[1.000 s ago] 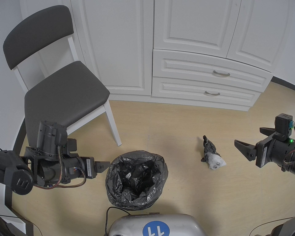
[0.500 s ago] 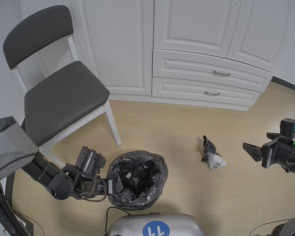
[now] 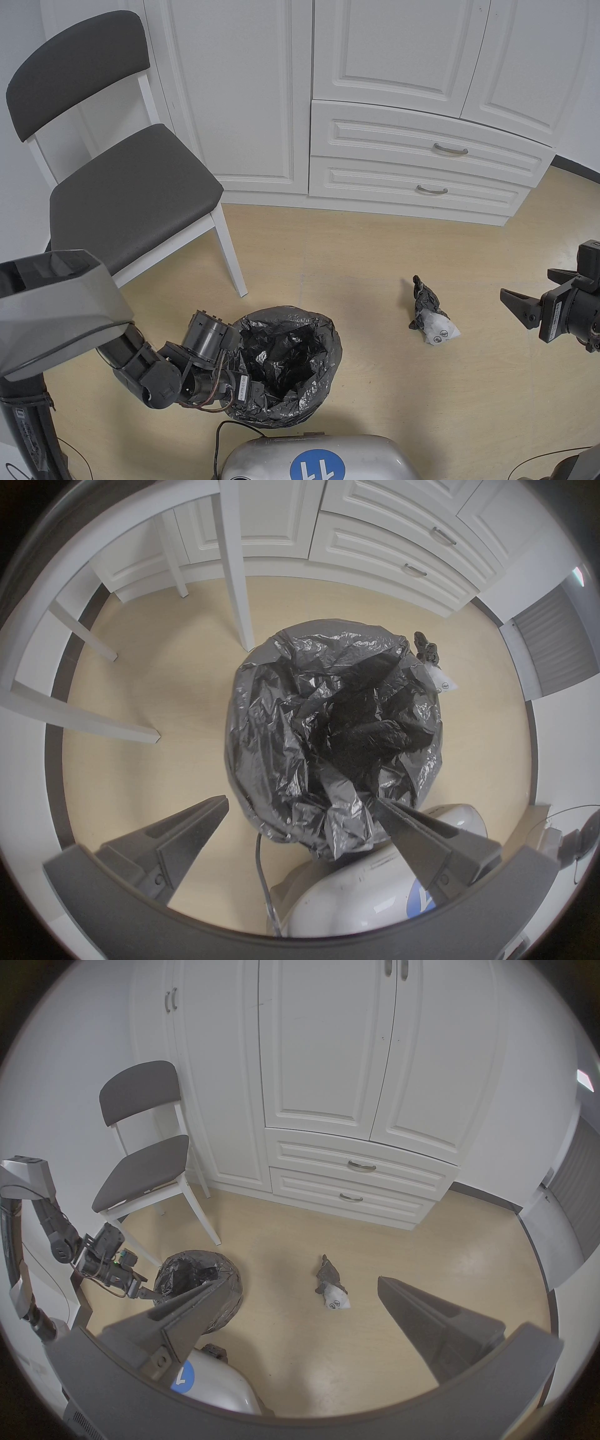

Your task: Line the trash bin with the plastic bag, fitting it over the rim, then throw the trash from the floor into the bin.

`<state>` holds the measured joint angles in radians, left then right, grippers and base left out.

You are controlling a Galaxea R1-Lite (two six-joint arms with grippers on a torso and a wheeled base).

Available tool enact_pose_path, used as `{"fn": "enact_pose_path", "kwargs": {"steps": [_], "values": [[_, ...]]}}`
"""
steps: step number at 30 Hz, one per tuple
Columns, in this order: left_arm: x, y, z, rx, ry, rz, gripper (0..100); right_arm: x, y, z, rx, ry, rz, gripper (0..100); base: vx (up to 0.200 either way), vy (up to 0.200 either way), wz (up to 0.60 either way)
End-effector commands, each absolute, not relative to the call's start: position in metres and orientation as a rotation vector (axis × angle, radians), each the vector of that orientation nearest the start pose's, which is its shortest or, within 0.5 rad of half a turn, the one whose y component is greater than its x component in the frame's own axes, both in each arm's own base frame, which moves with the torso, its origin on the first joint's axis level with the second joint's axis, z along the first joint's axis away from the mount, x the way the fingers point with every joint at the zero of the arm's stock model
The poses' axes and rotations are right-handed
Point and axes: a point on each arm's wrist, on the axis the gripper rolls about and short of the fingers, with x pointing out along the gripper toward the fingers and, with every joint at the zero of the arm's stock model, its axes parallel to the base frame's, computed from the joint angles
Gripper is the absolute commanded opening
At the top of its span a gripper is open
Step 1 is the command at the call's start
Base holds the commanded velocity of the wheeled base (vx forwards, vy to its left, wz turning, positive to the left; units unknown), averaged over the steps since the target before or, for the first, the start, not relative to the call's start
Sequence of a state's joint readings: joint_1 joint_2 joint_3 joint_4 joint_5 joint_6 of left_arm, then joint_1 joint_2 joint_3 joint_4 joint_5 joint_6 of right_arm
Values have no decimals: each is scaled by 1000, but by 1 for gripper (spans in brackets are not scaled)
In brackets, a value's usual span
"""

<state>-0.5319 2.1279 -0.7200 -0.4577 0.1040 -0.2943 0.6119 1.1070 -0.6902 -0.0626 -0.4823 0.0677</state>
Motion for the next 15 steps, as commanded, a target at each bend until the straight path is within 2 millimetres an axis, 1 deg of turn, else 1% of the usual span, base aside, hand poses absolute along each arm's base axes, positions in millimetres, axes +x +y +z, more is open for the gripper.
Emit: {"fn": "enact_pose_path", "kwargs": {"steps": [1,2,6,12,15], "values": [[291,-170,-15,55,985,-225,100,128,77,231,-116,308,131,100,0,0,0],[292,-170,-19,62,989,-215,100,128,78,231,-116,312,138,100,0,0,0],[294,-170,-26,69,998,-202,100,128,78,230,-115,315,149,100,0,0,0],[297,-169,-30,69,1004,-194,100,128,78,229,-117,317,149,100,0,0,0],[299,-163,-32,65,1011,-176,100,128,78,229,-118,319,148,100,0,0,0]]}}
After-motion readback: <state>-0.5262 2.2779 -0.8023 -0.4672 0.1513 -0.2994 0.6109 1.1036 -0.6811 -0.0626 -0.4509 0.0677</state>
